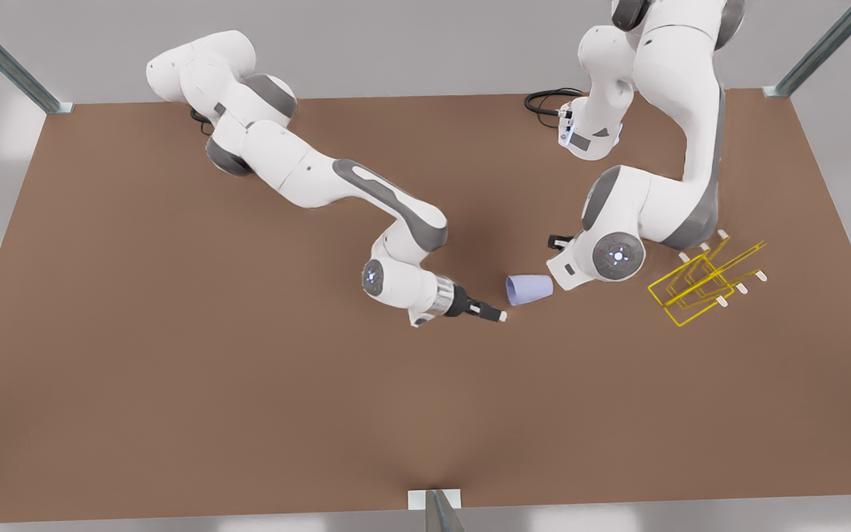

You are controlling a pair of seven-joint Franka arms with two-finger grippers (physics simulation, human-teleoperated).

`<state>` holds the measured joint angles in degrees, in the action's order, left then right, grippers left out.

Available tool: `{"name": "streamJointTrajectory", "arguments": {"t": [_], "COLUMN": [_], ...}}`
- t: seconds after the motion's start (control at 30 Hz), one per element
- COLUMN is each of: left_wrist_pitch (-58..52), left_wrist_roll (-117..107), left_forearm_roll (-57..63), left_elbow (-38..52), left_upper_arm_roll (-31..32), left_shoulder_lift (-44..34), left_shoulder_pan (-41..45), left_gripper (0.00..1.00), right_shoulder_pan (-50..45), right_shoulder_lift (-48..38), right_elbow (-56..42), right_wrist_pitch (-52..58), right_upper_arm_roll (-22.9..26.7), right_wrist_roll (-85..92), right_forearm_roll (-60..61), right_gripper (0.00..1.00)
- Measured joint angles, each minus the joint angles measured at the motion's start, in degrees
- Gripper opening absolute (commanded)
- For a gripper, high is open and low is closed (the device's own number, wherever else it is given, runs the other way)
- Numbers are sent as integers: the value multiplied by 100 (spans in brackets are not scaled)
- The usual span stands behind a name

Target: Place the cup on the cup holder

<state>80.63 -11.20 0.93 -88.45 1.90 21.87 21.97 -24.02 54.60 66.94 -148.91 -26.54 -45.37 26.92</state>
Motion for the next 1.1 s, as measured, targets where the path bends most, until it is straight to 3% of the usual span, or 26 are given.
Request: {"name": "streamJointTrajectory", "arguments": {"t": [0.1, 0.13, 0.2, 0.23, 0.37, 0.53, 0.7, 1.1], "left_wrist_pitch": [1189, 1600, 2362, 2715, 4157, 5448, 5424, 5424], "left_wrist_roll": [-1733, -2349, -3603, -4191, -6236, -8194, -9321, -10764], "left_forearm_roll": [-83, -174, -333, -421, -627, -698, -701, -672], "left_elbow": [-328, -452, -676, -791, -1693, -2541, -3086, -3170], "left_upper_arm_roll": [42, 45, 29, 28, 26, 29, -16, -14], "left_shoulder_lift": [599, 664, 711, 699, 463, 273, -80, 381], "left_shoulder_pan": [225, 232, 204, 193, 161, -31, -60, -13], "left_gripper": [100, 100, 100, 100, 100, 100, 100, 100], "right_shoulder_pan": [1306, 1478, 1704, 1960, 2083, 1995, 2009, 2051], "right_shoulder_lift": [-2577, -3192, -3823, -4061, -4091, -4064, -4057, -4062], "right_elbow": [1363, 1488, 1509, 1636, 1618, 1620, 1623, 1578], "right_wrist_pitch": [1347, 1963, 3234, 3730, 4842, 5491, 5795, 6040], "right_upper_arm_roll": [688, 1205, 2221, 2307, 2577, 2592, 2592, 2629], "right_wrist_roll": [-9, 136, 496, 677, 1500, 2325, 2949, 3897], "right_forearm_roll": [-1091, -1504, -2070, -2255, -2605, -2719, -2747, -2788], "right_gripper": [100, 100, 100, 100, 100, 100, 100, 100]}}
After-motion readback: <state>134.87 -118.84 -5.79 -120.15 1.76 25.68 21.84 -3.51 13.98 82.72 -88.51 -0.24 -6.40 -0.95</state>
